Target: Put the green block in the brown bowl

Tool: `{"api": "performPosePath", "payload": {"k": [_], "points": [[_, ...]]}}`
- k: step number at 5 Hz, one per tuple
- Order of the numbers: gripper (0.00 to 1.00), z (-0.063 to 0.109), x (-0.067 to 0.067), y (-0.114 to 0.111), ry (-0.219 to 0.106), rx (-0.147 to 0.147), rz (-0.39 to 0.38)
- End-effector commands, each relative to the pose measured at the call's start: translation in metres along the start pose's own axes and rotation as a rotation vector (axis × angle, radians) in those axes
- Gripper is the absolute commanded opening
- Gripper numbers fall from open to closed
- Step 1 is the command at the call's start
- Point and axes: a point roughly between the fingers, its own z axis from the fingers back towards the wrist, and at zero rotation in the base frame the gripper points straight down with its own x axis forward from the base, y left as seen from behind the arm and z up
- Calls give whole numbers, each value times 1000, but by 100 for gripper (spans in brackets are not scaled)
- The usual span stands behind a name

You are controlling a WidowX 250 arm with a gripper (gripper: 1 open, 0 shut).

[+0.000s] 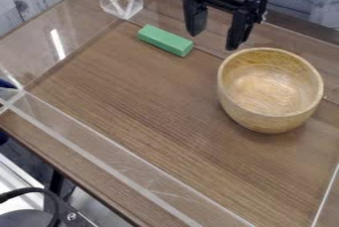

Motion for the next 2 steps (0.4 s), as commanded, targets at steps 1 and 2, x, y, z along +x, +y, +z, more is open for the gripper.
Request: {"api": "performPosePath", "payload": {"k": [1, 2], "points": [[100, -3, 7, 21, 0, 4, 18], [100, -4, 14, 41, -3, 7, 26]]}}
